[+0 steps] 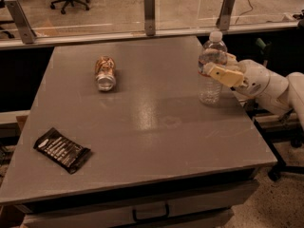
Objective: Place water bottle upright
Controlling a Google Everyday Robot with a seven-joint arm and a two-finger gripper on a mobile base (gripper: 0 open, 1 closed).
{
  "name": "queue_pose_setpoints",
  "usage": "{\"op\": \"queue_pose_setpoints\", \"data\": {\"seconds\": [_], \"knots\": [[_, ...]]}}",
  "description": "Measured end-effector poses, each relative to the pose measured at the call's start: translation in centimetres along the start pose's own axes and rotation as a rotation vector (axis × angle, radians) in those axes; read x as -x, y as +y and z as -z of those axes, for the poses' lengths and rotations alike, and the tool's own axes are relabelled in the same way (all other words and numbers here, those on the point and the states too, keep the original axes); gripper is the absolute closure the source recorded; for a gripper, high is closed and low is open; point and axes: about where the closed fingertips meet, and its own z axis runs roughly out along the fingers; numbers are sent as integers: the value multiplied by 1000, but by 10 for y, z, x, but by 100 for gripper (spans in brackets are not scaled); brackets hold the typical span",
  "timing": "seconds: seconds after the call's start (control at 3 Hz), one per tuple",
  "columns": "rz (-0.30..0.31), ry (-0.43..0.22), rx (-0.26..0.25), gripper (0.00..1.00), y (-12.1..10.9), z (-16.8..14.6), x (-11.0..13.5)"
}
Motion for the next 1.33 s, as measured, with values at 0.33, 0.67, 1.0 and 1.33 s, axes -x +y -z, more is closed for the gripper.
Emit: {"op": "queue_pose_setpoints", "data": {"seconds": [0.33, 0.67, 1.0, 1.33], "knots": [[-2, -28, 1, 98, 3, 12, -8], [-14, -38, -4, 75, 4, 19, -11], [-18, -41, -7, 53, 5, 20, -12], [-18, -40, -7, 30, 5, 20, -9]]}}
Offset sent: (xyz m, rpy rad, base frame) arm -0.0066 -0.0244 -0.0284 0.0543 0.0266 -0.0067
